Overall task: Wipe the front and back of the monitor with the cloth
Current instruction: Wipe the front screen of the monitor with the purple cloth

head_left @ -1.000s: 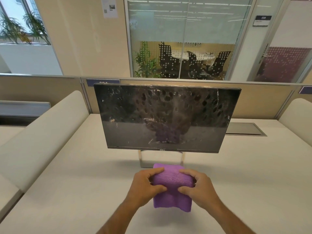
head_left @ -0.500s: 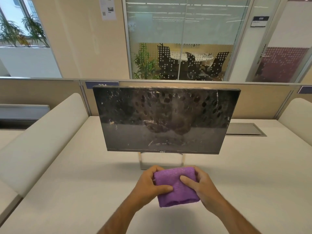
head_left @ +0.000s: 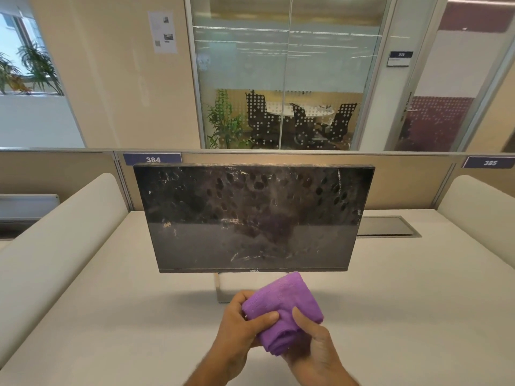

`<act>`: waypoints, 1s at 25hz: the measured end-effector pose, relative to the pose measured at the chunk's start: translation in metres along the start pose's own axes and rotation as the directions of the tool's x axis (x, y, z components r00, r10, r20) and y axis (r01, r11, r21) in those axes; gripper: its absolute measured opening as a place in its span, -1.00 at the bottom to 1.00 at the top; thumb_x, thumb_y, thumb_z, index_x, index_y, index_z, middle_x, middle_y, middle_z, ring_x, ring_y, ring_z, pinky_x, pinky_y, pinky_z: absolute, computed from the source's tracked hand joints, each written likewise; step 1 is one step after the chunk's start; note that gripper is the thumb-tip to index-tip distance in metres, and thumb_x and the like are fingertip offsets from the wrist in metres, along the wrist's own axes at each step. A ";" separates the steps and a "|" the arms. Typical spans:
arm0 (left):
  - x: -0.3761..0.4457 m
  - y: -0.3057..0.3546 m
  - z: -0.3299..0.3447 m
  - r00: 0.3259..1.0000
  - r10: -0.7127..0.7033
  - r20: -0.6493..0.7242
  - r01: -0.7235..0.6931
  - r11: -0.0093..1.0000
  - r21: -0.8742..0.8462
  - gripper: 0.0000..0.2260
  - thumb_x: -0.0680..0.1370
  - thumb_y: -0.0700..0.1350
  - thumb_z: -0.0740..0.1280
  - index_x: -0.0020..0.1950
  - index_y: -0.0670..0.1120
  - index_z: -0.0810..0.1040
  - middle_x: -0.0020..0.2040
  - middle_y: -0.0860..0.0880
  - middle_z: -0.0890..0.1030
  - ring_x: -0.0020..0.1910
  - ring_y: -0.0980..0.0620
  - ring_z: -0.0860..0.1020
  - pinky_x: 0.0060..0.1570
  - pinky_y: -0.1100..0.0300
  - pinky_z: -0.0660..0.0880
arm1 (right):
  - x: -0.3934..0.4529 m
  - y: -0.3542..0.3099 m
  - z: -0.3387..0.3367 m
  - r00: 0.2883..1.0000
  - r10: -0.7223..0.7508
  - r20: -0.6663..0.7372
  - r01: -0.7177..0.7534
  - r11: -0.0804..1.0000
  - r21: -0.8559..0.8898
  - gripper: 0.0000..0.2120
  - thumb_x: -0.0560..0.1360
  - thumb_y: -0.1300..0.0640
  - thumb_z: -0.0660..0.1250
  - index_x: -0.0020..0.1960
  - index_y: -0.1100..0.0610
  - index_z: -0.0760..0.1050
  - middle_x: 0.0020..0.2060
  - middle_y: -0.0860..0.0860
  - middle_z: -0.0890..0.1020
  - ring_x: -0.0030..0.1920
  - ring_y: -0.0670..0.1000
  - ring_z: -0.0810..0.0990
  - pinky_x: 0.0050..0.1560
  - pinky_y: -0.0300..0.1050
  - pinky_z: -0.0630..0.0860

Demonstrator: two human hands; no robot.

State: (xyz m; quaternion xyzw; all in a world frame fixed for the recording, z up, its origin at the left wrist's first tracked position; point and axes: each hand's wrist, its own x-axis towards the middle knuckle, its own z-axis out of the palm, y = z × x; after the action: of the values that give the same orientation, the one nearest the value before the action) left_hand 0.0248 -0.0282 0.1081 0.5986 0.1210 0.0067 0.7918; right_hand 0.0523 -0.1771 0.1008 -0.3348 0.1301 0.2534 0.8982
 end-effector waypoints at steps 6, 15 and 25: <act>-0.002 0.020 0.006 0.977 0.214 0.005 -0.205 0.927 0.315 -0.48 0.21 0.12 0.64 0.06 0.02 0.55 -0.13 0.07 0.67 -0.20 0.01 0.67 -0.27 0.06 0.64 | 0.006 -0.027 0.017 0.954 -0.283 -0.098 0.269 0.954 -0.133 -0.58 0.24 0.27 0.50 0.09 0.06 0.59 -0.05 0.23 0.68 -0.01 0.25 0.62 -0.18 0.17 0.60; 0.010 0.175 -0.111 0.384 0.908 -0.168 -0.366 0.317 0.875 -0.71 0.50 0.18 0.39 0.03 -0.02 0.60 -0.09 0.01 0.64 -0.12 0.01 0.57 -0.17 0.20 0.50 | 0.019 -0.202 0.026 -0.052 -0.651 0.757 0.362 -0.719 -0.593 -0.40 0.28 0.47 0.52 0.29 0.28 0.51 0.18 0.29 0.56 0.15 0.29 0.52 0.06 0.16 0.55; 0.030 0.235 -0.140 0.447 0.890 0.095 -0.094 -0.060 0.994 -0.35 0.55 0.29 0.07 0.25 -0.21 0.59 0.25 -0.21 0.59 0.20 -0.28 0.48 0.08 -0.24 0.46 | 0.047 -0.234 0.040 0.015 -0.374 0.927 0.047 -0.926 -0.374 -0.27 0.18 0.30 0.63 0.33 0.26 0.50 0.19 0.31 0.55 0.16 0.35 0.52 0.04 0.24 0.53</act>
State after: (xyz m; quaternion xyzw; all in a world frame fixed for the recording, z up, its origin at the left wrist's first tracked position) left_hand 0.0571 0.1758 0.2903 0.8836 0.0935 0.4531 0.0726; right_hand 0.2210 -0.2848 0.2366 -0.7959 -0.2829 -0.5315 0.0635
